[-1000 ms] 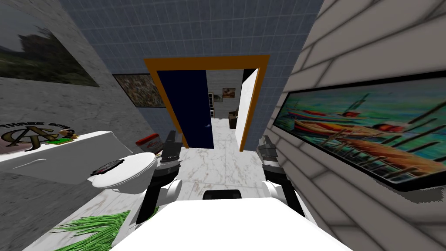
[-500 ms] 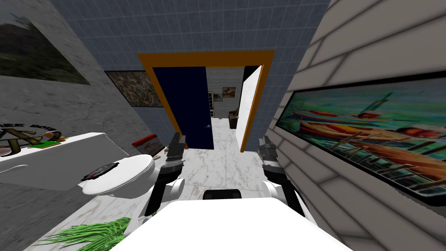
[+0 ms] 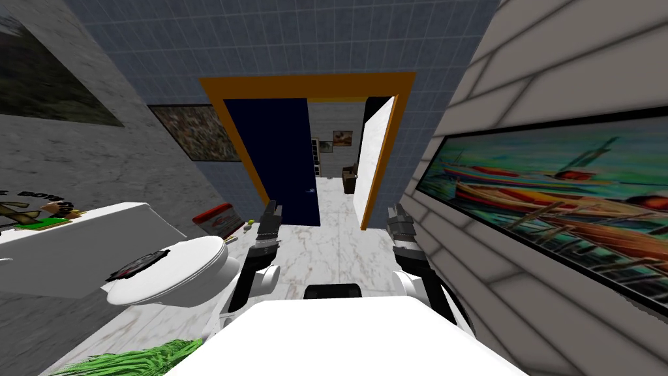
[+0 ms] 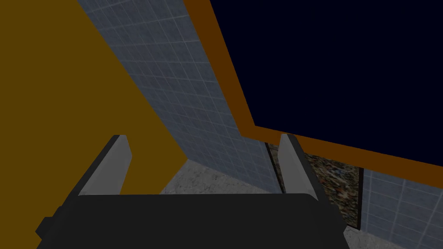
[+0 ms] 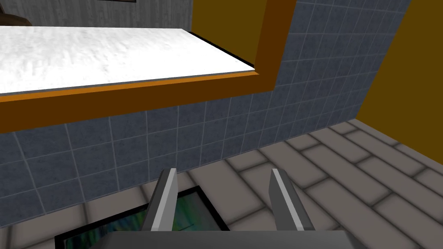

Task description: Push the door open

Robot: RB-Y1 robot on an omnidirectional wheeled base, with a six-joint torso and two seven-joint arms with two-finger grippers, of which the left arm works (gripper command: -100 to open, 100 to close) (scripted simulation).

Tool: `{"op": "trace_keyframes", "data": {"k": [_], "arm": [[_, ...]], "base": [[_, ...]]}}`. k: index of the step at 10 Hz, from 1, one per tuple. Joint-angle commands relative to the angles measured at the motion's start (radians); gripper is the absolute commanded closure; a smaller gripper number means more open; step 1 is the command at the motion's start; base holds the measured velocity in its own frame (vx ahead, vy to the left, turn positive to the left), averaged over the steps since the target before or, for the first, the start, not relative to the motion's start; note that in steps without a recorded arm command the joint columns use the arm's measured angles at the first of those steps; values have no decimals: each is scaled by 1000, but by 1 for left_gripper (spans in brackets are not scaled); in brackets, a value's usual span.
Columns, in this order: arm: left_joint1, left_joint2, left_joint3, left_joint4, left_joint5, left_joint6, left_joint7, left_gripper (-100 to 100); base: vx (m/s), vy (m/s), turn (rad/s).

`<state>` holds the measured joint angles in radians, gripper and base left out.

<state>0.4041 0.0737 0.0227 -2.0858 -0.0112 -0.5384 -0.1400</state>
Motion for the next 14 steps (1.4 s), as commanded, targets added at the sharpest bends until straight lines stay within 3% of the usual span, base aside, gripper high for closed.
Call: {"op": "trace_keyframes", "data": {"k": [1,8,10,14], "arm": [[-15,1,-6,41,5,-7,0,-100],[-92,11,-24,243,38,-42,8,-100],[-103,13,-27,273,42,-47,10,-100],[-152,16,-38,398,63,-69,15,-100]], "base": [[99,33,-14],[97,37,-16],[72,41,-11],[87,44,-16]]}}
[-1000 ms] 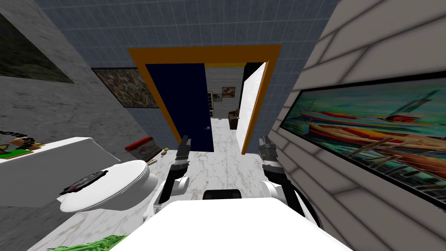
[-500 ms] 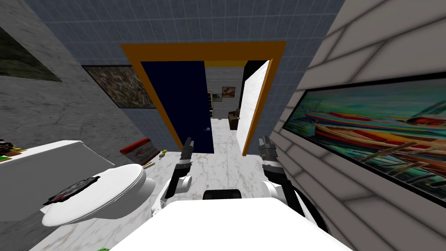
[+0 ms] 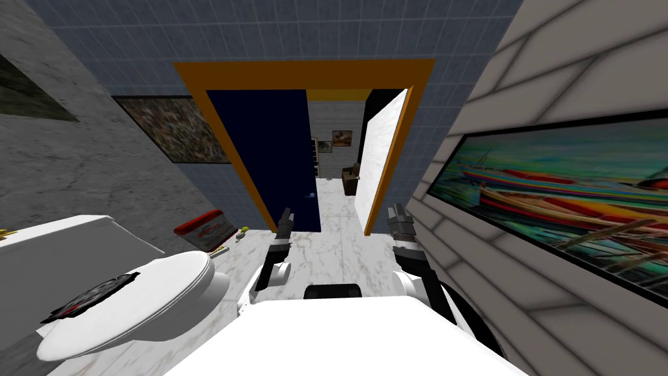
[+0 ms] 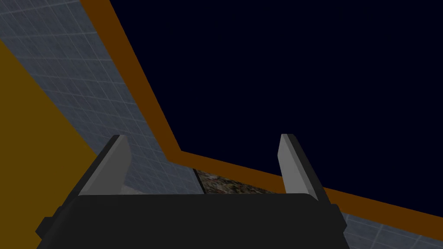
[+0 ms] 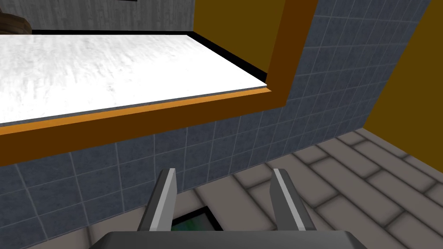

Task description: Push the door open

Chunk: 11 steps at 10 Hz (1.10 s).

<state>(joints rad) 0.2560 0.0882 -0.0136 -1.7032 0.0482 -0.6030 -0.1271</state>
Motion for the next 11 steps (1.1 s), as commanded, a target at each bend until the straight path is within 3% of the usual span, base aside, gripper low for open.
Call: {"op": "trace_keyframes", "data": {"k": [1,6,7,11], "arm": [[-16,2,-5,50,9,-10,3,-100],[-79,4,-20,214,36,-38,10,-100],[-79,4,-20,218,36,-38,10,-100],[-129,3,-32,346,57,-61,16,-100]], "base": [[101,40,-21],[94,48,-18],[68,27,-5],[80,45,-17]]}}
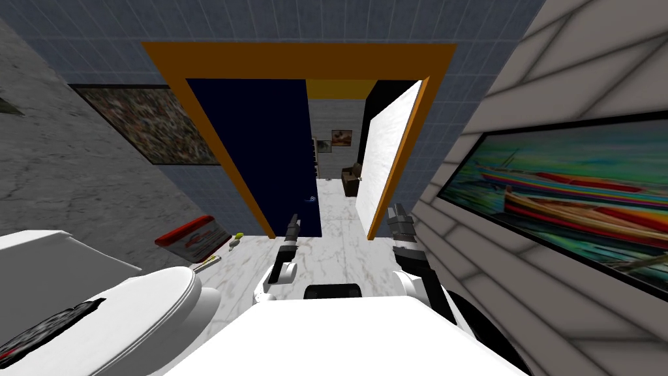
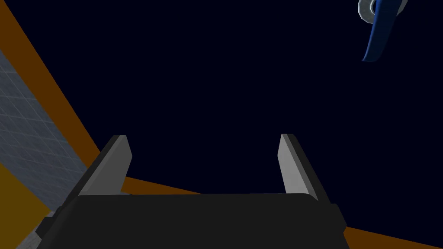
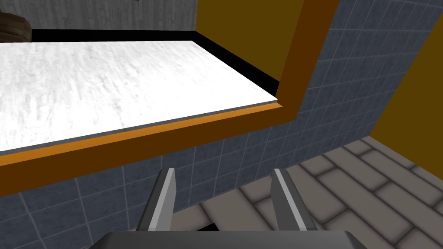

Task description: Push the door open

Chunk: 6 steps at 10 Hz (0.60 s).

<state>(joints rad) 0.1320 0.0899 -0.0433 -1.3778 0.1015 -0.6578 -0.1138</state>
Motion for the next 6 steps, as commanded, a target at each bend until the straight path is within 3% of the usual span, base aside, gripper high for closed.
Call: {"op": "trace_keyframes", "data": {"k": [1,2,5,6], "arm": [[-17,1,-5,50,9,-12,4,-100],[-17,1,-5,58,9,-12,4,-100],[-54,-1,-14,152,25,-28,8,-100],[-54,-1,-14,155,25,-28,8,-100]], "base": [[94,34,-18],[67,30,-5],[67,44,-16],[61,20,-8]]}}
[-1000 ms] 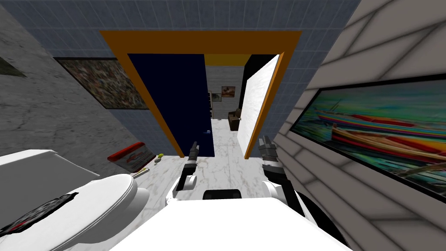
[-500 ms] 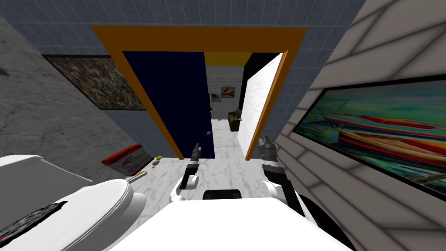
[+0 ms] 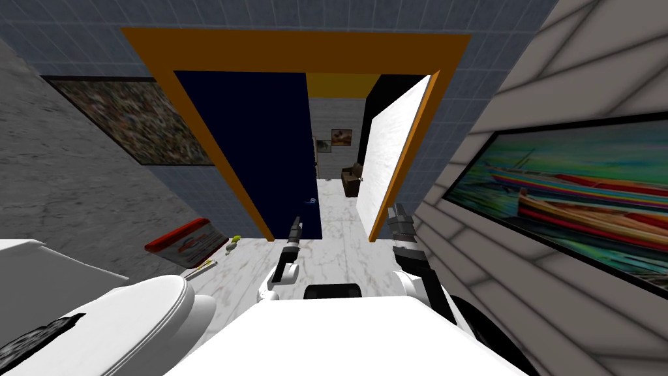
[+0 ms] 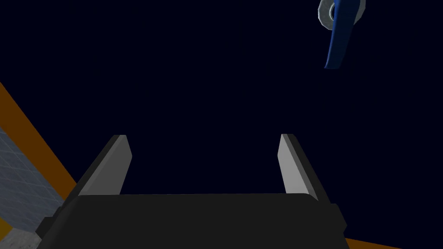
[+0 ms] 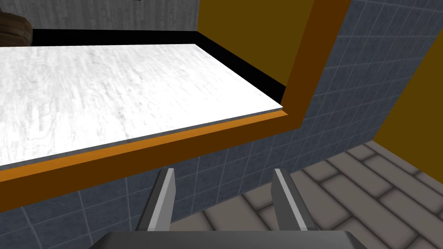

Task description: Push the door open

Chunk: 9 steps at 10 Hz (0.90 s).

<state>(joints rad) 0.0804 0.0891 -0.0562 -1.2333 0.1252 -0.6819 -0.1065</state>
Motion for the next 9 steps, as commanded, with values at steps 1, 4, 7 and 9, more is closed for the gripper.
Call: {"op": "trace_keyframes", "data": {"k": [1,4,7,9], "arm": [[-14,-1,-3,41,6,-9,2,-100],[-37,-3,-9,102,16,-20,5,-100],[-70,-6,-17,189,30,-35,8,-100],[-91,-9,-22,244,39,-44,11,-100]], "base": [[70,20,-8],[83,38,-14],[71,44,-15],[97,38,-13]]}}
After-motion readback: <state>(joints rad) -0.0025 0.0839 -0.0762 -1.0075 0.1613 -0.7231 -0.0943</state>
